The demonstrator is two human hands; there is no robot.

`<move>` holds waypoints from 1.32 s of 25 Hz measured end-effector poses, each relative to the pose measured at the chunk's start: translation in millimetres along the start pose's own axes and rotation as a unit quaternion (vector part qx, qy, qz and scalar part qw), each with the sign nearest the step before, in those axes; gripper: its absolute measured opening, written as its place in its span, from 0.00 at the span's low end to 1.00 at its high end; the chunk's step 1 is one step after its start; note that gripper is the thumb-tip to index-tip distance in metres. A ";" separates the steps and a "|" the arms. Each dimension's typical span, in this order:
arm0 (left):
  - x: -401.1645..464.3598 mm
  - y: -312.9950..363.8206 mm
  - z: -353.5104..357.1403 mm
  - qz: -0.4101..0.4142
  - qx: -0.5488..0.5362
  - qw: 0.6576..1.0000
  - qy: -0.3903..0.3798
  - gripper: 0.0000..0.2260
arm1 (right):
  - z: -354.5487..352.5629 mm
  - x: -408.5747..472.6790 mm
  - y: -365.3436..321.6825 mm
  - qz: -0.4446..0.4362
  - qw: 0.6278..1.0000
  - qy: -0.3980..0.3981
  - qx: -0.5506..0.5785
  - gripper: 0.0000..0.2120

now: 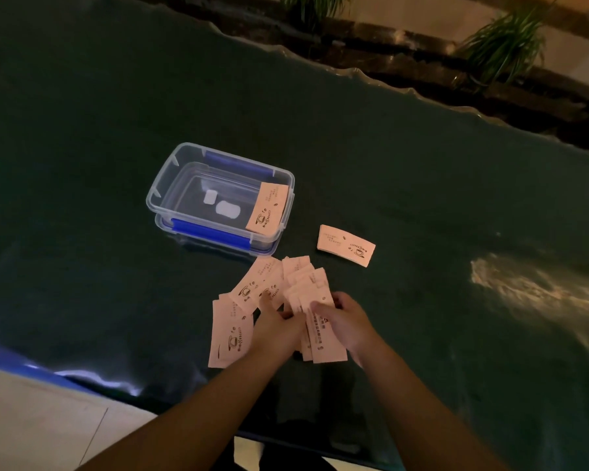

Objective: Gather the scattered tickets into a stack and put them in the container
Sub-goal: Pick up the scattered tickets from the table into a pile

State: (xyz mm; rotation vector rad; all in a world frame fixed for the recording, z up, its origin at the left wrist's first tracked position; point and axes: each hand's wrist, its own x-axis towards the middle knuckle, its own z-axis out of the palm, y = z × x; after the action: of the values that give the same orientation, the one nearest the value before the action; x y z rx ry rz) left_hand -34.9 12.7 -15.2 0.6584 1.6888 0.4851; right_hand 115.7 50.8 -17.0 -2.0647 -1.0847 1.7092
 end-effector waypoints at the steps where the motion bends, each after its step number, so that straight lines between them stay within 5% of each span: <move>1: 3.6 2.2 -1.9 -0.004 0.006 1.000 0.002 0.38 | 3.9 1.9 -0.9 0.003 1.000 0.004 0.007 0.19; 11: 13.9 9.2 -15.5 0.052 0.096 0.993 -0.039 0.02 | 18.9 14.8 -13.8 0.056 0.998 -0.007 0.037 0.17; 14: 15.2 9.2 -27.9 0.107 0.181 0.977 -0.031 0.04 | 19.4 17.0 -13.6 0.066 0.997 -0.007 0.049 0.18; 16: 18.6 10.6 -40.1 0.136 0.249 0.956 0.072 0.10 | 17.4 18.4 -11.7 0.074 0.994 -0.005 0.076 0.17; 18: 23.2 14.0 -55.5 0.103 0.300 0.936 0.155 0.25 | 17.4 19.1 -9.7 0.089 0.989 -0.008 0.114 0.15; 20: 30.4 17.9 -67.4 0.058 0.314 0.937 0.144 0.31 | 22.9 16.5 -10.9 0.102 0.982 -0.015 0.158 0.12; 28: 31.8 14.6 -57.8 0.105 0.322 0.939 0.055 0.08 | 44.0 5.4 -28.8 0.068 0.978 -0.039 0.195 0.12; 33: 27.0 17.0 -53.3 0.088 0.174 0.981 0.009 0.14 | 51.9 2.6 -38.5 0.058 0.979 -0.046 0.192 0.14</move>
State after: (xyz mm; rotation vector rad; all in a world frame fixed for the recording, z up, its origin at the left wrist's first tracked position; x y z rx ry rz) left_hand -87.9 44.9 -13.0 1.0678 1.7576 0.3204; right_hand 53.2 65.7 -9.9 -1.8497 -0.6016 1.9086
